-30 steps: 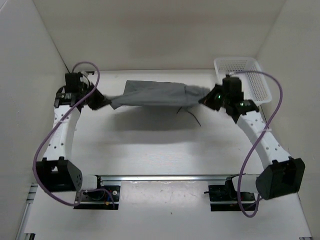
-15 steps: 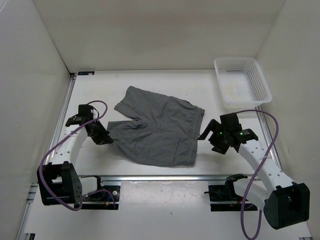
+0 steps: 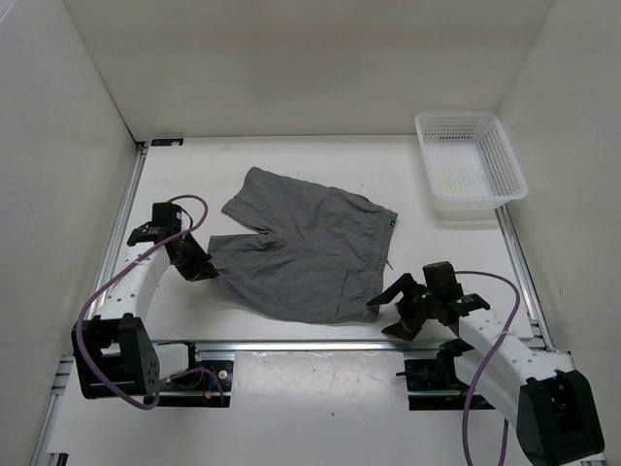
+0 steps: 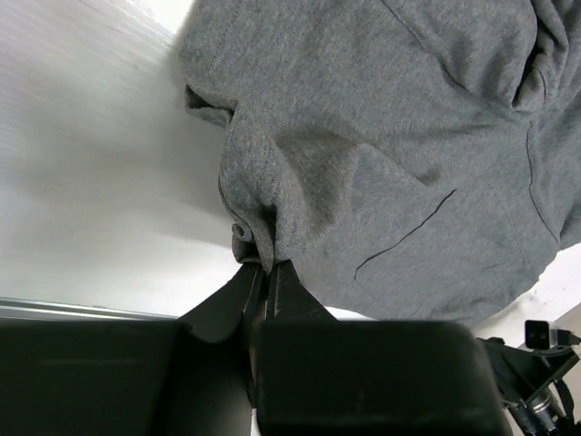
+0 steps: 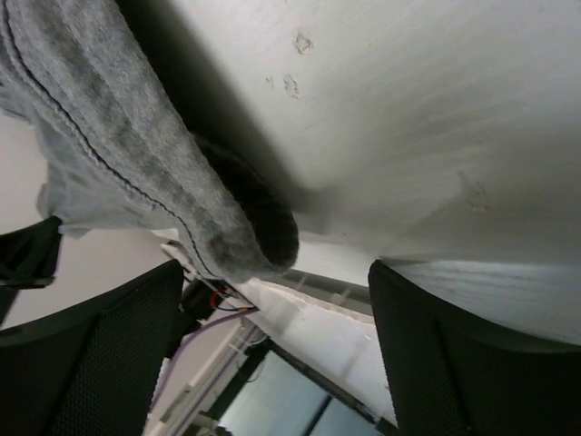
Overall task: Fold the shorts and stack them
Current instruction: Flatten the shorts out
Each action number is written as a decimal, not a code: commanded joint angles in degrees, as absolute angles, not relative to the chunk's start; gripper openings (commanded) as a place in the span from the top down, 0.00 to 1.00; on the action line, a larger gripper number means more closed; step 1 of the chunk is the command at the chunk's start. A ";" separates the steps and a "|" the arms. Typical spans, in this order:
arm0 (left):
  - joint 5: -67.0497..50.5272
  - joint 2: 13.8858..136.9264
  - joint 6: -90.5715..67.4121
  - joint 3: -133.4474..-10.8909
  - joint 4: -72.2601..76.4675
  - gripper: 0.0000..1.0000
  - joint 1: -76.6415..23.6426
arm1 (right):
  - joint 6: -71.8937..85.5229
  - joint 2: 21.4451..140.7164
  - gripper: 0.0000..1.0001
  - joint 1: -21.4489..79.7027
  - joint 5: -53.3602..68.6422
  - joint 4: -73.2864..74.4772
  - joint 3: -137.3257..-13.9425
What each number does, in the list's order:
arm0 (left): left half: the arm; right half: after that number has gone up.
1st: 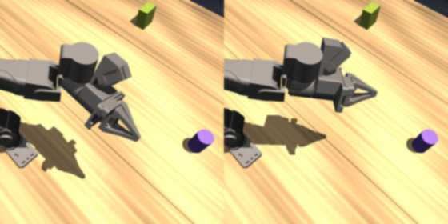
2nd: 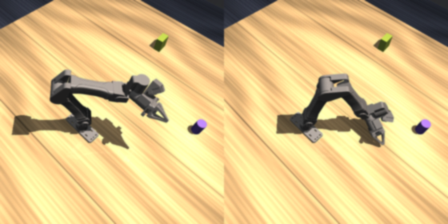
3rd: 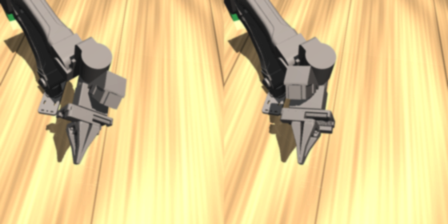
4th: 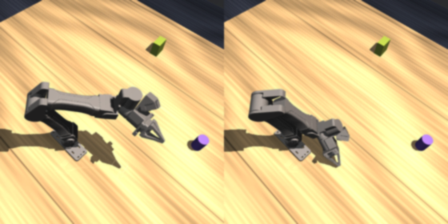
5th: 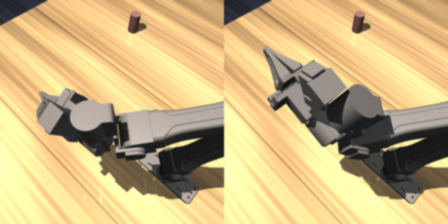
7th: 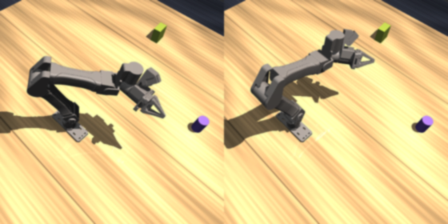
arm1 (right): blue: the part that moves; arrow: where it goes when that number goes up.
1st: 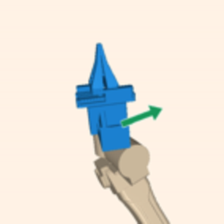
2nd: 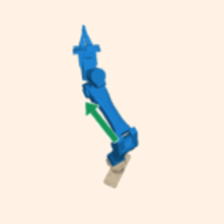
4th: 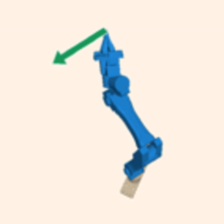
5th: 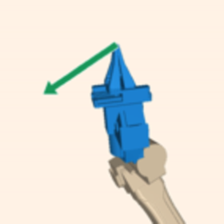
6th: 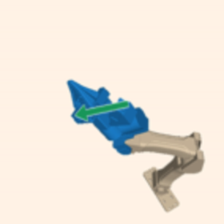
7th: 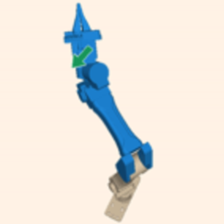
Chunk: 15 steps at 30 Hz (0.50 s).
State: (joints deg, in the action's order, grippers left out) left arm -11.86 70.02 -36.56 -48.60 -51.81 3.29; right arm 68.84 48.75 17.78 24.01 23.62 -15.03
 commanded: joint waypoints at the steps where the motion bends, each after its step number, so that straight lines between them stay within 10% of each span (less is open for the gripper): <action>1: -10.11 69.52 -37.35 -50.45 -50.45 0.90 3.25 | 74.87 48.34 0.14 19.24 26.28 17.15 -12.31; 8: -9.58 69.52 -37.35 -51.06 -50.45 0.90 3.25 | 84.19 54.22 0.34 25.39 23.12 8.18 -12.30; 15: -9.58 69.52 -37.35 -51.59 -50.45 0.90 3.25 | 79.56 58.27 1.00 22.60 12.31 14.40 -16.78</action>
State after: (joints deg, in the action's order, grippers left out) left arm -10.46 70.06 -37.10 -48.90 -51.81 3.27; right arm 81.93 57.06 25.43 18.85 12.10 -13.58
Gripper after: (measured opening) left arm 0.133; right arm 0.039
